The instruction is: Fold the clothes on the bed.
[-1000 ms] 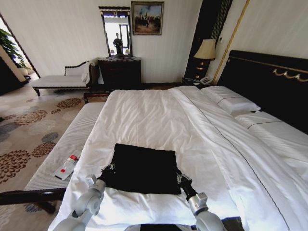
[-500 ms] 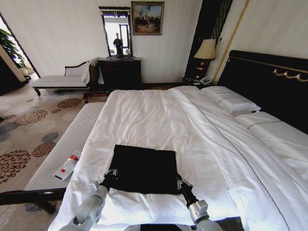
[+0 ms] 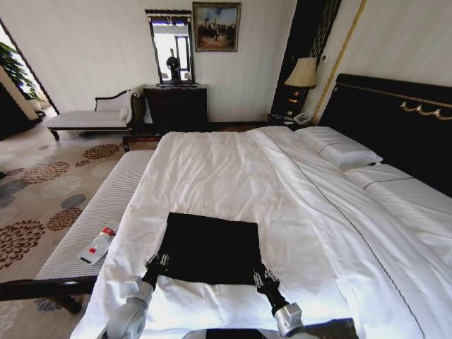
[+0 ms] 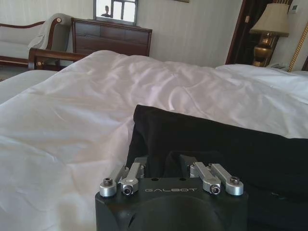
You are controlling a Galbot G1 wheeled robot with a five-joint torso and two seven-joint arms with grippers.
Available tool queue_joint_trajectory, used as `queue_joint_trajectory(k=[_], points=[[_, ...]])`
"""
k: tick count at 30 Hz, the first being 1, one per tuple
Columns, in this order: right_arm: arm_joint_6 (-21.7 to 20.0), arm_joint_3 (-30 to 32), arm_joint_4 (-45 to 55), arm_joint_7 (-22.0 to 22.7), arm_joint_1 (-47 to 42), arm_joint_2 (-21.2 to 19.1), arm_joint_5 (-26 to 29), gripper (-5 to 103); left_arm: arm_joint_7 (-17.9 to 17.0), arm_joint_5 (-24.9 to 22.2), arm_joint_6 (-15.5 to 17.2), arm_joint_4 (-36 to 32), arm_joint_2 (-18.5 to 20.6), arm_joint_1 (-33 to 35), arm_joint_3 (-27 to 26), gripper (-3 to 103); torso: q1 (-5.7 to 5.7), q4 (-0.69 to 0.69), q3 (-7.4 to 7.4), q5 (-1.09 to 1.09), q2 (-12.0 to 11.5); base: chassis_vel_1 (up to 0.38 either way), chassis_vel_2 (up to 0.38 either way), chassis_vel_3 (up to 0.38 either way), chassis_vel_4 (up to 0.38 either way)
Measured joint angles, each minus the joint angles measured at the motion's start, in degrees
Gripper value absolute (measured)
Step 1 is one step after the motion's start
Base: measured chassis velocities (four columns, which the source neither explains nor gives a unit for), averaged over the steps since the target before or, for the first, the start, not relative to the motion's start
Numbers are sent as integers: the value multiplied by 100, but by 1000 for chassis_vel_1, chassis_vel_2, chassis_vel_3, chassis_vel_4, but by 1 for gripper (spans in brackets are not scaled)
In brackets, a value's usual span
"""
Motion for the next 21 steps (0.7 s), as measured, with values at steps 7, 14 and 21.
queue_joint_trajectory(k=[7, 14, 21], points=[[68, 55, 205, -10, -225, 28, -37, 66, -1, 86, -61, -261, -84, 236, -215, 68, 0, -1, 0, -1, 0, 0, 0, 0, 0], [16, 205, 582, 29, -334, -51, 208, 88, -4, -159, -63, -554, -87, 361, -525, 89, 0, 0, 0, -1, 0, 0, 0, 0, 0], [-972, 405, 839, 308, 352, -574, 2007, 100, -259, -750, 332, -303, 131, -501, -552, 100, 0, -1, 1, -1, 0, 0, 0, 0, 0]])
